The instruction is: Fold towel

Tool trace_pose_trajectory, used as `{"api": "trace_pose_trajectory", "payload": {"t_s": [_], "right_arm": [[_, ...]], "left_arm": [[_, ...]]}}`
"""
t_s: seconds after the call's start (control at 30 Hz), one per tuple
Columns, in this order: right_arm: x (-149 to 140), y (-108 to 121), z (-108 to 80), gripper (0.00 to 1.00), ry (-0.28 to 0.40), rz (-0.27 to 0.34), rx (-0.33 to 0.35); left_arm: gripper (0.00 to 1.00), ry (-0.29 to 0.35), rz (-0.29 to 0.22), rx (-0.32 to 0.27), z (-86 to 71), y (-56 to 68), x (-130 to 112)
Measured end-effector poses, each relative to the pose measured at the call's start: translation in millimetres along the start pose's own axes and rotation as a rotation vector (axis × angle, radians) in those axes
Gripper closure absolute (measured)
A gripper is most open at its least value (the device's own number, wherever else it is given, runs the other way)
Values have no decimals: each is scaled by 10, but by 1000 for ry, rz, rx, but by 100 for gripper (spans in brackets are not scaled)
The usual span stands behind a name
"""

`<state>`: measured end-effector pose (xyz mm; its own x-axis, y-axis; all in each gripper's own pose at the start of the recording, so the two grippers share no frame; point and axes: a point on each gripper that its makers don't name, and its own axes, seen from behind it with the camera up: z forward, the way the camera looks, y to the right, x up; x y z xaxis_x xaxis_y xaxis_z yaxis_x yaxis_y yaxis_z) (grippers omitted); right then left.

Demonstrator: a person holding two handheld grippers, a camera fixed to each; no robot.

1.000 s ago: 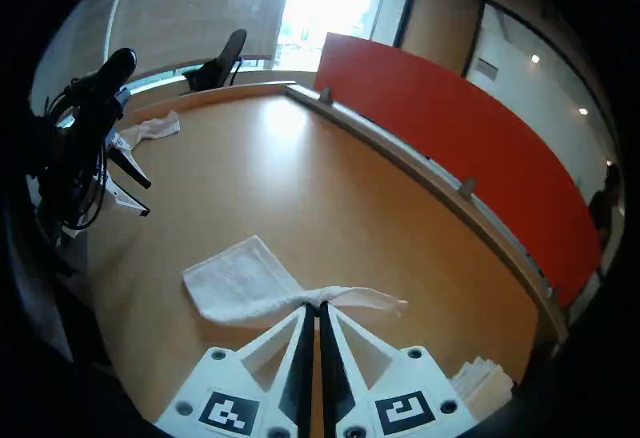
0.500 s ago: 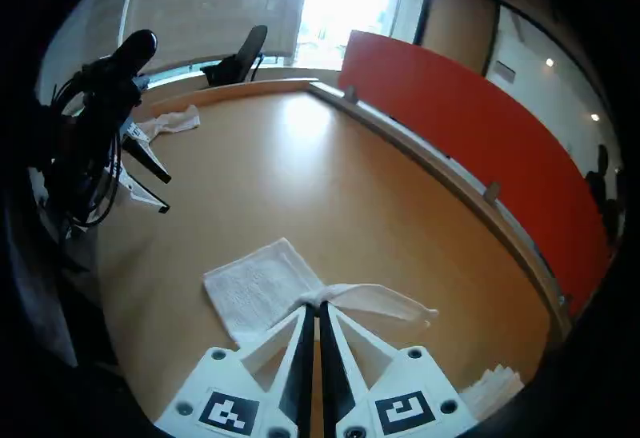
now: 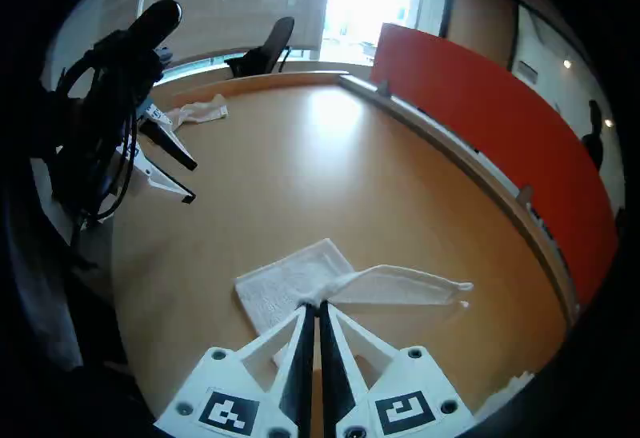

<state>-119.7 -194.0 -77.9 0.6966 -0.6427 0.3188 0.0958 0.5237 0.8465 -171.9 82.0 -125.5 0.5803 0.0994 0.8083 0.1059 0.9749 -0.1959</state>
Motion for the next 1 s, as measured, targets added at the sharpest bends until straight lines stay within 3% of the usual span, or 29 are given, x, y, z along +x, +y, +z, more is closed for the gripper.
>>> {"api": "trace_pose_trajectory", "payload": {"t_s": [0.3,0.43,0.63,1.0], "right_arm": [[-11,-281,239,96,-23,-21,72],[-81,-329,309,90,-44,-17,83],[-213,-299,330,18,-77,19,78],[-300,-273,301,16,-81,41,62]], "left_arm": [[6,4,-24,22,-91,-141,-62],[6,0,-33,33,-116,-211,-110],[6,-1,-41,40,-138,-271,-138],[6,4,-35,36,-145,-252,-106]]}}
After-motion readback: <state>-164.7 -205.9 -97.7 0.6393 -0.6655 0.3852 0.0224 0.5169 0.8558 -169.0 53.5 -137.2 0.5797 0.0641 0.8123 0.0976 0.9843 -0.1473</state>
